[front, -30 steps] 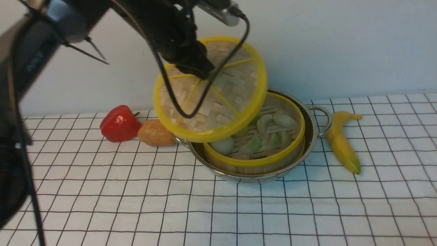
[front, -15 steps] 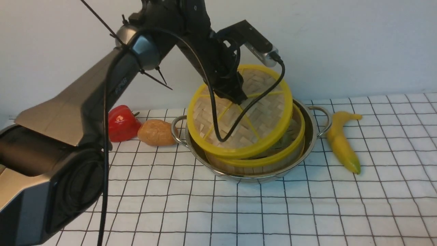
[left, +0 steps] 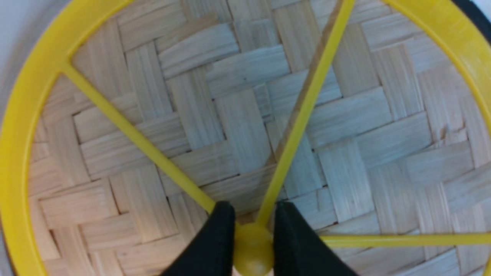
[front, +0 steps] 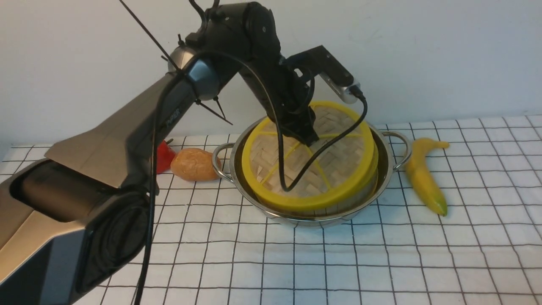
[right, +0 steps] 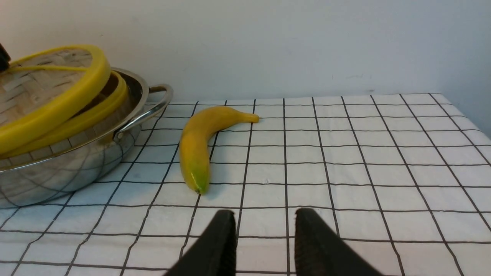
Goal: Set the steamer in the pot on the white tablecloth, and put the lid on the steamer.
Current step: 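Place the yellow bamboo steamer lid onto the steamer in the pot with the left gripper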
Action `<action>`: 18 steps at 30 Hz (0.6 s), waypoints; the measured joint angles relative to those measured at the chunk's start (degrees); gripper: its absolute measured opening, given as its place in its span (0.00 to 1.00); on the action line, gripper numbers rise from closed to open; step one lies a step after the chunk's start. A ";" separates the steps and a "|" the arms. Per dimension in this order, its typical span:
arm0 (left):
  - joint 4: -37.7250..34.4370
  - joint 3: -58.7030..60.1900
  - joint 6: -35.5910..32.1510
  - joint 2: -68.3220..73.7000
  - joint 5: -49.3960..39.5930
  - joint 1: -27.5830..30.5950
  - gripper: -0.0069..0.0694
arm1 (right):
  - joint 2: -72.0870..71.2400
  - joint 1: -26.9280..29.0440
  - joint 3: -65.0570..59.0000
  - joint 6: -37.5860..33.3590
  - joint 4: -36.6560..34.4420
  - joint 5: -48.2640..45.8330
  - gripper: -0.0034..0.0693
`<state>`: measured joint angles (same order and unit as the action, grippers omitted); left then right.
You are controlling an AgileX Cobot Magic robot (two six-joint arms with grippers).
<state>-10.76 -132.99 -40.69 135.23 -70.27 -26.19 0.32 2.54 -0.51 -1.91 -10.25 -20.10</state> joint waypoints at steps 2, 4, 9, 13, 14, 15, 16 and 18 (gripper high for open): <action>1.47 0.00 -0.43 0.00 -0.03 -0.54 0.24 | 0.00 0.00 0.00 0.00 0.00 0.00 0.38; 1.79 0.00 -1.22 0.00 0.03 -0.90 0.24 | 0.00 0.00 0.00 0.00 0.00 0.00 0.38; 2.23 0.00 -2.43 0.00 2.36 -1.65 0.24 | 0.00 0.00 0.00 0.00 0.00 0.00 0.38; 2.63 0.00 -2.55 0.00 4.28 -2.21 0.24 | 0.00 0.00 0.00 0.00 0.07 0.00 0.38; 2.89 0.00 -2.68 0.11 4.41 -2.39 0.24 | 0.00 0.00 0.00 0.00 0.07 0.00 0.38; 2.99 0.00 -2.79 0.11 4.68 -2.46 0.24 | 0.00 0.00 0.00 0.00 0.07 0.00 0.38; 3.04 0.00 -2.79 0.18 4.77 -2.46 0.24 | 0.00 0.00 0.00 0.00 0.07 0.00 0.38; 3.22 0.00 -2.79 0.48 4.98 -2.46 0.24 | 0.00 0.00 0.00 0.00 0.07 0.00 0.38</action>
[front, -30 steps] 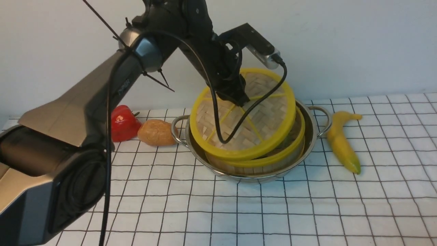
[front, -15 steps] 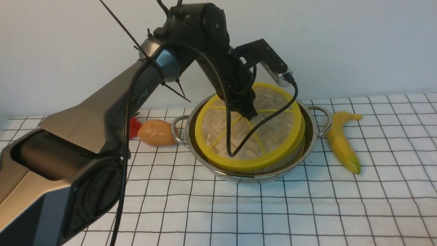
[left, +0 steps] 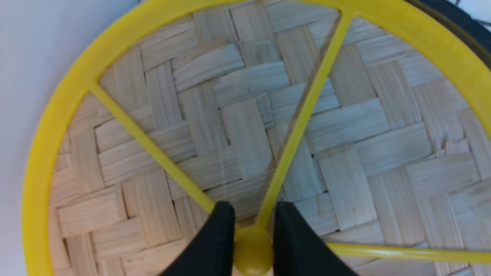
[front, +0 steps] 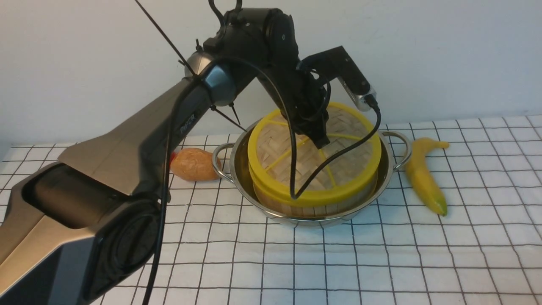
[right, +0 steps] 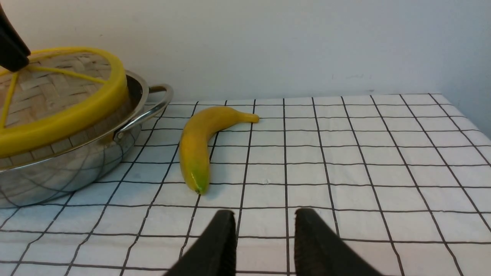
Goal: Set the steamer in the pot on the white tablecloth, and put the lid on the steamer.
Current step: 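Place the yellow bamboo steamer lid onto the steamer in the pot with the left gripper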
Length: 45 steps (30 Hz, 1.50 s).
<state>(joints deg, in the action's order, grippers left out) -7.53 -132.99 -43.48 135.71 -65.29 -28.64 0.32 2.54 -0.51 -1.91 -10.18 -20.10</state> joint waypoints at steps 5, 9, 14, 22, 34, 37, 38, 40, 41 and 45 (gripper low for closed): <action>1.00 -0.07 0.78 0.91 1.02 0.00 0.24 | 0.00 0.00 0.00 0.00 0.00 0.00 0.38; 1.88 -0.26 4.35 0.96 1.52 0.00 0.24 | 0.00 0.00 0.00 0.00 0.00 0.00 0.38; 2.28 -0.44 8.27 1.02 1.90 0.33 0.24 | 0.00 0.00 0.00 0.00 0.00 0.00 0.38; 2.22 -0.62 11.50 1.02 0.88 1.67 0.24 | 0.00 0.00 0.00 0.00 0.00 0.00 0.38; 1.73 -2.01 14.98 0.97 -2.84 2.21 0.24 | 0.00 0.00 0.00 0.00 0.00 0.00 0.38; 2.27 -2.06 16.18 0.97 -2.46 2.40 0.24 | 0.00 0.00 0.00 0.00 0.00 0.00 0.38; 2.38 -2.06 16.29 0.97 -2.28 2.49 0.24 | 0.00 0.00 0.00 0.00 0.00 0.00 0.38; 2.65 -2.06 16.47 0.97 -2.02 2.54 0.24 | 0.00 0.00 0.00 0.00 0.00 0.00 0.38; 2.72 -2.06 16.62 0.97 -1.96 2.54 0.24 | 0.00 0.00 0.00 0.00 0.00 0.00 0.38; 2.78 -2.06 17.09 0.97 -1.91 2.54 0.24 | 0.00 0.00 0.00 0.00 0.00 0.00 0.38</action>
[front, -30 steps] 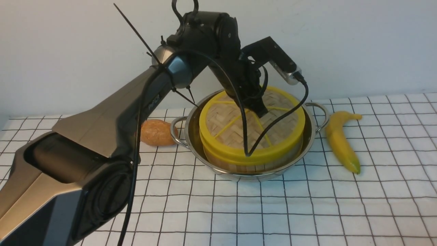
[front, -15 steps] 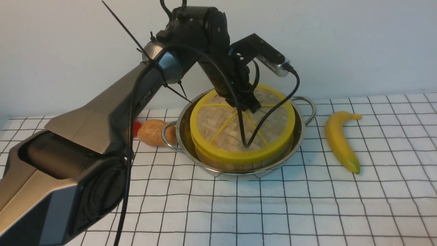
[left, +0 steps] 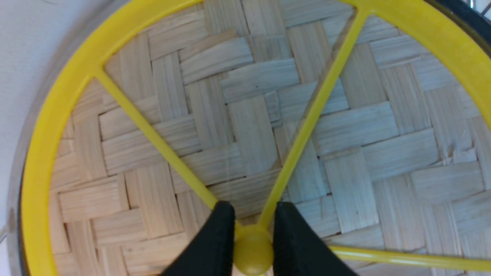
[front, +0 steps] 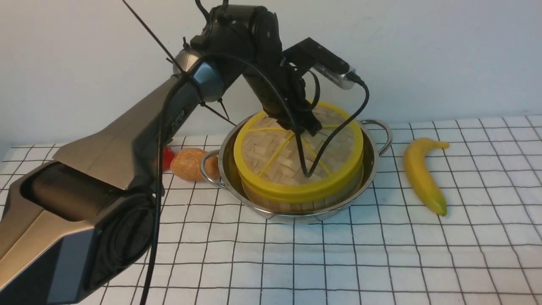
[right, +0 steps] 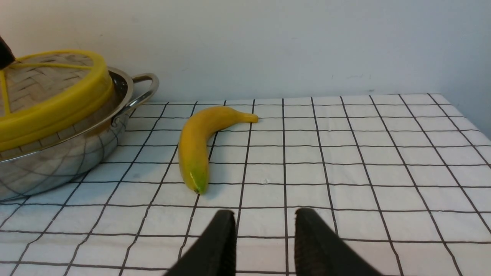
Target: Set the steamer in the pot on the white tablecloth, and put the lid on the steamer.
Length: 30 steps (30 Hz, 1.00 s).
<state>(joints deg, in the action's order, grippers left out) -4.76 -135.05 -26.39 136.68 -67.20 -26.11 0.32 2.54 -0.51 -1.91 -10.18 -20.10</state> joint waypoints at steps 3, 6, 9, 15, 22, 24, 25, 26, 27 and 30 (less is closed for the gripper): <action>0.00 0.00 0.19 0.00 0.00 0.00 0.24 | 0.00 0.00 0.00 0.00 0.00 0.00 0.38; 0.00 0.00 -0.27 0.00 0.00 0.00 0.24 | 0.00 0.00 0.00 0.00 0.00 0.00 0.38; 0.00 0.00 -0.47 0.00 -0.17 0.00 0.24 | 0.00 0.00 0.00 0.00 0.00 0.00 0.38; 0.77 0.00 0.43 0.00 -0.61 0.00 0.45 | 0.00 0.00 0.00 0.00 0.00 0.00 0.38; 1.09 0.00 2.00 -0.94 -1.88 -0.04 0.96 | 0.00 0.00 0.00 0.00 0.00 0.00 0.38; 1.09 0.00 2.26 -1.86 -1.94 -0.14 0.98 | 0.00 0.00 0.00 0.00 0.00 0.00 0.38; 1.16 0.00 2.56 -3.07 -1.99 -0.21 0.97 | 0.00 0.00 0.00 0.00 0.00 0.00 0.38; 1.16 0.00 3.16 -4.32 -1.86 -0.43 0.97 | 0.00 0.00 0.00 0.00 0.00 0.00 0.38; 1.16 0.00 3.64 -5.27 -1.81 -0.49 0.97 | 0.00 0.00 0.00 0.00 0.00 0.00 0.38; 0.94 0.00 8.10 -11.00 -1.12 -1.02 0.90 | 0.00 0.00 0.00 0.00 0.00 0.00 0.38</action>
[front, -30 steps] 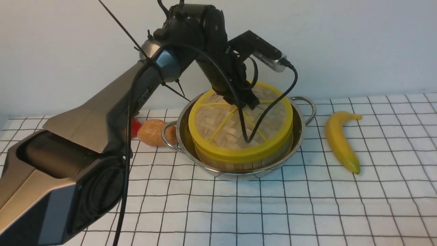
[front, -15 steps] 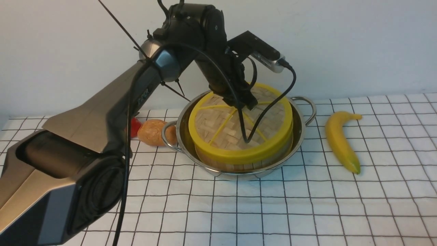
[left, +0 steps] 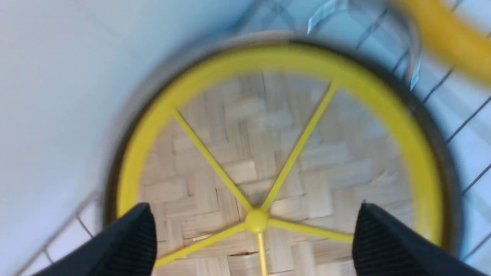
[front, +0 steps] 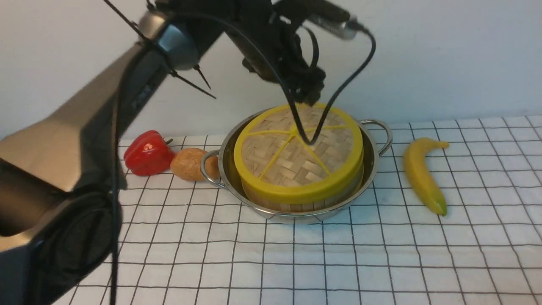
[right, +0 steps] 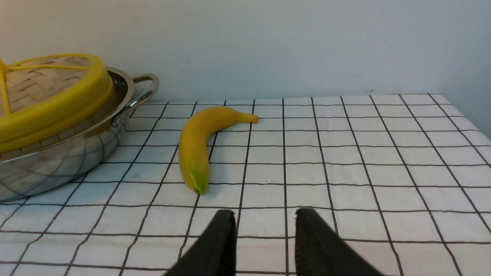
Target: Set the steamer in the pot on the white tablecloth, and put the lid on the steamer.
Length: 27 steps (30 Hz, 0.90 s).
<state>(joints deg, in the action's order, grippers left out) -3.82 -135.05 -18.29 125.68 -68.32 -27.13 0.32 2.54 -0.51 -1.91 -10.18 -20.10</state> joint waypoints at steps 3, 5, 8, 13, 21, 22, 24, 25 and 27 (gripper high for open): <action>-0.99 -0.07 7.53 -6.45 0.53 -0.25 0.79 | 0.00 0.00 0.00 0.00 0.00 0.00 0.38; -1.68 -0.07 10.75 -9.02 0.59 -0.25 0.74 | 0.00 0.00 0.00 0.00 0.00 0.00 0.38; -2.03 -0.07 12.65 -11.39 0.77 -0.25 0.66 | 0.00 0.00 0.00 0.00 0.00 0.00 0.38; -1.70 -0.07 13.18 -13.34 0.80 -0.25 0.51 | 0.00 0.00 0.00 0.00 0.00 0.00 0.38; 1.90 5.99 16.80 -19.30 -1.23 -0.25 0.33 | 0.00 0.00 0.00 0.00 0.00 0.05 0.38; 2.18 8.19 16.94 -21.34 -1.16 -0.25 0.32 | 0.00 0.00 0.00 0.00 0.00 0.05 0.38; 3.02 14.52 17.18 -27.13 1.04 -0.25 0.31 | 0.00 0.00 0.00 0.00 0.00 0.05 0.38; 3.82 20.45 17.07 -32.43 4.71 -0.25 0.30 | 0.00 0.00 0.00 0.00 0.00 0.05 0.38; 4.86 29.31 17.06 -39.93 10.93 -0.25 0.30 | 0.00 0.00 0.00 0.00 0.00 0.05 0.38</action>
<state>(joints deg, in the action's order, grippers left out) 1.05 -105.74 -1.22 85.75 -57.40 -27.37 0.32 2.54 -0.51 -1.91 -10.18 -20.05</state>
